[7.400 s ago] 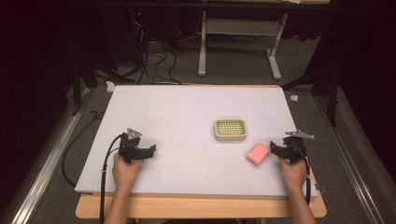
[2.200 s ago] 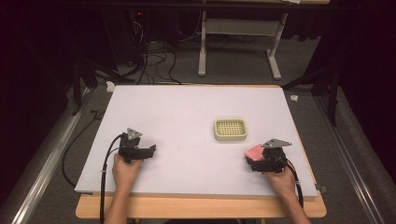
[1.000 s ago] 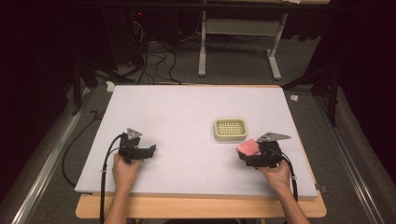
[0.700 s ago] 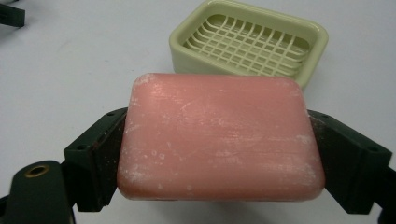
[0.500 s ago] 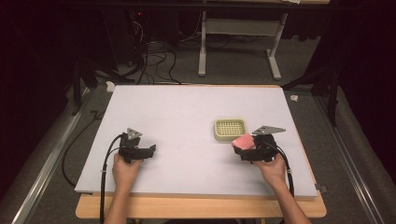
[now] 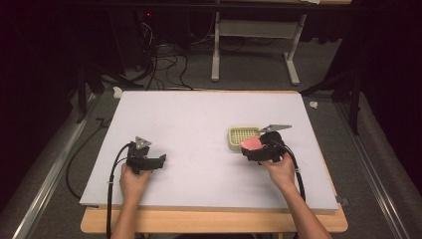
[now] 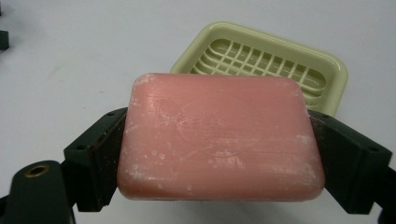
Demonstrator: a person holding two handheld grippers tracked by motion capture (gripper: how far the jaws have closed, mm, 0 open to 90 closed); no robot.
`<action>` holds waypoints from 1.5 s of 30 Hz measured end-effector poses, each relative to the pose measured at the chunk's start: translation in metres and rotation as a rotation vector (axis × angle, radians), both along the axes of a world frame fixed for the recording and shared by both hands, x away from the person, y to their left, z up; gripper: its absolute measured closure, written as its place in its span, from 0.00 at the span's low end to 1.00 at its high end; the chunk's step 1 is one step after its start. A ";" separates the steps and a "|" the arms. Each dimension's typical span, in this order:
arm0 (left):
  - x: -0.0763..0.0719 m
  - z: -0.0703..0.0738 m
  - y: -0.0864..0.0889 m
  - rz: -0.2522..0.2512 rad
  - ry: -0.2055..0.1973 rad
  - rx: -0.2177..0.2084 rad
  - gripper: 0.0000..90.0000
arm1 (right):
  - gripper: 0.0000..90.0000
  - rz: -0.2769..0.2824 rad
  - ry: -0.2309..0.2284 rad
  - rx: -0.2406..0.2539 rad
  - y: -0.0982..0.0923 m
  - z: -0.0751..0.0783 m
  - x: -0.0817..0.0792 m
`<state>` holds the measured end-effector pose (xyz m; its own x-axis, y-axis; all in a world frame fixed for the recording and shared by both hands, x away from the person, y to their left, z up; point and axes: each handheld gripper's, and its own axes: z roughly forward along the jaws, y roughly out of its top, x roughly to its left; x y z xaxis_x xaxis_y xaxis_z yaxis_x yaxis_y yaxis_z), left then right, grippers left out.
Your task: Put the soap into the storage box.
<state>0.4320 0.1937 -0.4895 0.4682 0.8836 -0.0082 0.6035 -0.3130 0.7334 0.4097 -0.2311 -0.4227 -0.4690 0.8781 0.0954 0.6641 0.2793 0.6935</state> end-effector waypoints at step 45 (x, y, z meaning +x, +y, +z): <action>0.000 0.000 0.000 0.000 0.000 0.000 0.17 | 0.15 -0.164 0.126 -0.045 0.020 -0.015 0.059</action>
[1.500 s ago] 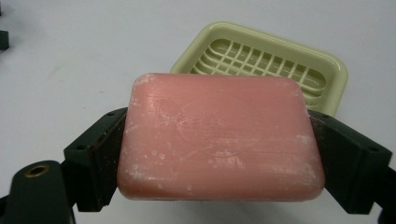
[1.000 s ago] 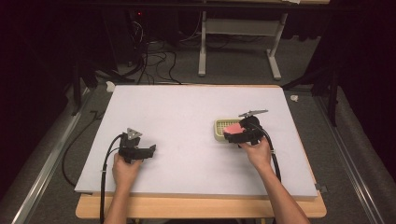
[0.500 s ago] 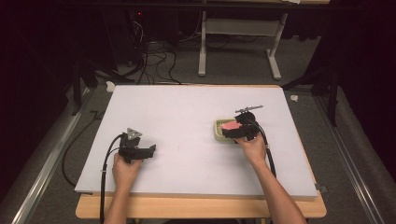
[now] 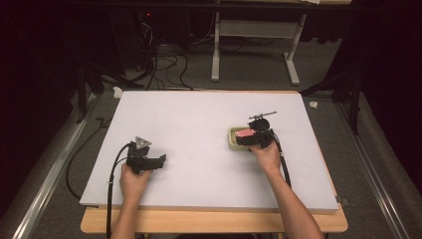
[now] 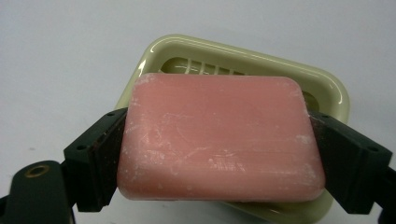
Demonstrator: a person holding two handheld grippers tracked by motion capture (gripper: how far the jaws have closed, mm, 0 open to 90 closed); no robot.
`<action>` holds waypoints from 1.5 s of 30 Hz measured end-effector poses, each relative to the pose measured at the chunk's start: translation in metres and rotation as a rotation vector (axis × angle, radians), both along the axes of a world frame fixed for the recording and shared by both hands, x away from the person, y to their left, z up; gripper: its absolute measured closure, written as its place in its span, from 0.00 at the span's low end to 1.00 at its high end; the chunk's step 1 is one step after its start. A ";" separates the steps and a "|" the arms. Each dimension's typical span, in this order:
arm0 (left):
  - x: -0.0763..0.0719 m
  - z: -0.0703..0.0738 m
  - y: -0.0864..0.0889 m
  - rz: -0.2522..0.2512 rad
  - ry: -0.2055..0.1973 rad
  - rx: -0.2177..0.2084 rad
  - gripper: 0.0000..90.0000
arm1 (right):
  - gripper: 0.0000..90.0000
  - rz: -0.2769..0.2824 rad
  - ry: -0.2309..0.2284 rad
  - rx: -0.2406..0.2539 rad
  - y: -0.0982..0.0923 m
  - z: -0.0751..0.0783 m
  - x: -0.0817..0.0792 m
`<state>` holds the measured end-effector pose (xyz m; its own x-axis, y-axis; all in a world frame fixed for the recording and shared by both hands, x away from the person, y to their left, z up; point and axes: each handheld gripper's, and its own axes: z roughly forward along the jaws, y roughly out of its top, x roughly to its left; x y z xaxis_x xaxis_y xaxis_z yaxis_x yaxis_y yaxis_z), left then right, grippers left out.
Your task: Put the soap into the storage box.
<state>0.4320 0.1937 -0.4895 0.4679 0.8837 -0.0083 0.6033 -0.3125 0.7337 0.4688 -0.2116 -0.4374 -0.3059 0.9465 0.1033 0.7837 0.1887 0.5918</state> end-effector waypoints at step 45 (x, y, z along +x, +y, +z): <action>0.000 0.000 0.000 -0.001 -0.001 -0.001 0.17 | 0.15 -0.173 0.020 -0.072 0.028 -0.009 0.029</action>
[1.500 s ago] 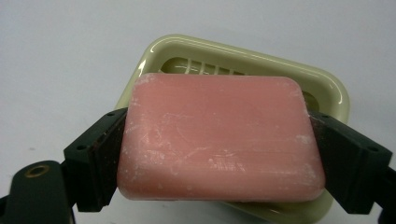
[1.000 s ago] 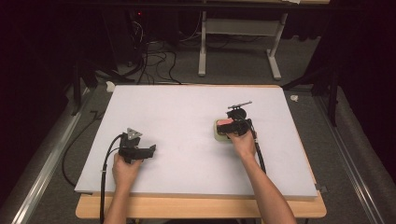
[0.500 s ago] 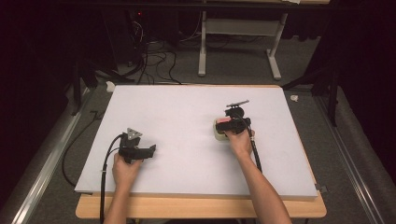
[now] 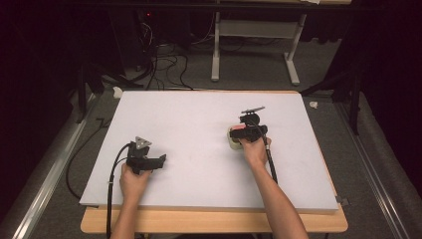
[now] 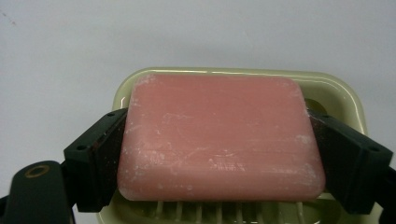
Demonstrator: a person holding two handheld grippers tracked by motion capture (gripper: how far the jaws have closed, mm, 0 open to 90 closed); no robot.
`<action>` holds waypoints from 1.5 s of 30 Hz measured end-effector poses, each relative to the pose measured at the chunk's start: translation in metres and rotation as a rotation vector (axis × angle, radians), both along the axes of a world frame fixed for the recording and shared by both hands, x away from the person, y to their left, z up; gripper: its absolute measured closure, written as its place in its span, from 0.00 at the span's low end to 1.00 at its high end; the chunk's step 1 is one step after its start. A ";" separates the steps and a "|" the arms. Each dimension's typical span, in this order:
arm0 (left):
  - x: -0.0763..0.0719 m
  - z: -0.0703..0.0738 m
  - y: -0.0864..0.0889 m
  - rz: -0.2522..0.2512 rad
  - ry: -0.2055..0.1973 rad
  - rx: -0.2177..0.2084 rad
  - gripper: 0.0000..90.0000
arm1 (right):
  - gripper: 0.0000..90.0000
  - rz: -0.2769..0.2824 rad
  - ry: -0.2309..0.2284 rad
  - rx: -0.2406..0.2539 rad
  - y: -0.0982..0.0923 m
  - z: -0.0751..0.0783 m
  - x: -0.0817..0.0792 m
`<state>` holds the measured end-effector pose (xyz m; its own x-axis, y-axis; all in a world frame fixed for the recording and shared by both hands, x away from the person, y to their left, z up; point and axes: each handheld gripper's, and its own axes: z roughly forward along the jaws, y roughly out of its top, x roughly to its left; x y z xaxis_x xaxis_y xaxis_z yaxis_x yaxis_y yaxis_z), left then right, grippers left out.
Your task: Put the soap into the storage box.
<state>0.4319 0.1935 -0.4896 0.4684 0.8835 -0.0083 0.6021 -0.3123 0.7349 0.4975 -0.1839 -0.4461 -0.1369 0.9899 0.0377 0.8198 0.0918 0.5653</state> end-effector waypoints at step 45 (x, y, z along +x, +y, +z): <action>0.000 0.000 0.000 0.000 0.000 0.000 0.17 | 0.13 -0.030 -0.019 0.022 -0.006 0.011 -0.020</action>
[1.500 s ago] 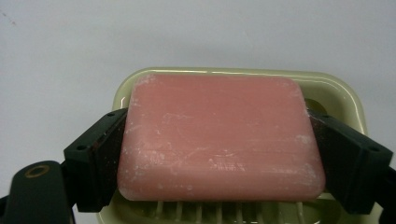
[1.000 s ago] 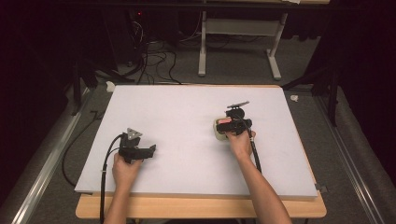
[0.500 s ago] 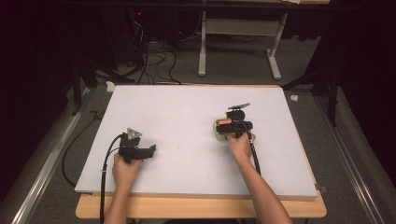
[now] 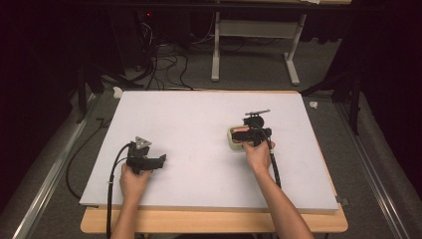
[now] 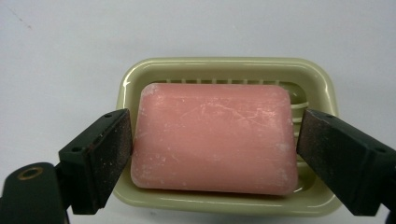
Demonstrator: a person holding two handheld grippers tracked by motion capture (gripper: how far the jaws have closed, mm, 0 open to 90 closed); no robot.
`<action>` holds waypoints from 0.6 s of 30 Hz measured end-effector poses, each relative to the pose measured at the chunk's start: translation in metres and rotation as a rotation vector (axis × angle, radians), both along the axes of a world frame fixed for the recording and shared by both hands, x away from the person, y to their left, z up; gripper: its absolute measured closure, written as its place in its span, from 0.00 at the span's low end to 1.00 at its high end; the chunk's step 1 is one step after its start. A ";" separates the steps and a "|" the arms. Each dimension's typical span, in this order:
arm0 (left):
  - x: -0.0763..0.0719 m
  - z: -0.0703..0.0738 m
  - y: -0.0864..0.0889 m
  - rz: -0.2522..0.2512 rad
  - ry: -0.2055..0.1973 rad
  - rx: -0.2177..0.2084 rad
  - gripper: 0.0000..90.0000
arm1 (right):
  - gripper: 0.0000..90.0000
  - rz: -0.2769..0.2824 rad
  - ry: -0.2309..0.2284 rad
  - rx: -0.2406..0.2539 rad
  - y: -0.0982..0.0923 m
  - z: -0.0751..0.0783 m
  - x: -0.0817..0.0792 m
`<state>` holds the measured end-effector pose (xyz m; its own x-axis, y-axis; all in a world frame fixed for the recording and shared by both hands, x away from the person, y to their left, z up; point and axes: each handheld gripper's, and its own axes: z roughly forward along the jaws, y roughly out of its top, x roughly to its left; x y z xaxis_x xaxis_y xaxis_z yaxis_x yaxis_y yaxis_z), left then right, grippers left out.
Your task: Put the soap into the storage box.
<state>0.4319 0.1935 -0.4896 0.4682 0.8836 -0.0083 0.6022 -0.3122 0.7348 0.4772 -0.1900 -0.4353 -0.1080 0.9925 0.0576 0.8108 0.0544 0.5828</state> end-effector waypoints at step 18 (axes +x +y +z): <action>0.000 0.000 0.000 0.001 -0.001 0.001 0.17 | 0.16 0.065 -0.119 0.027 -0.027 0.011 -0.018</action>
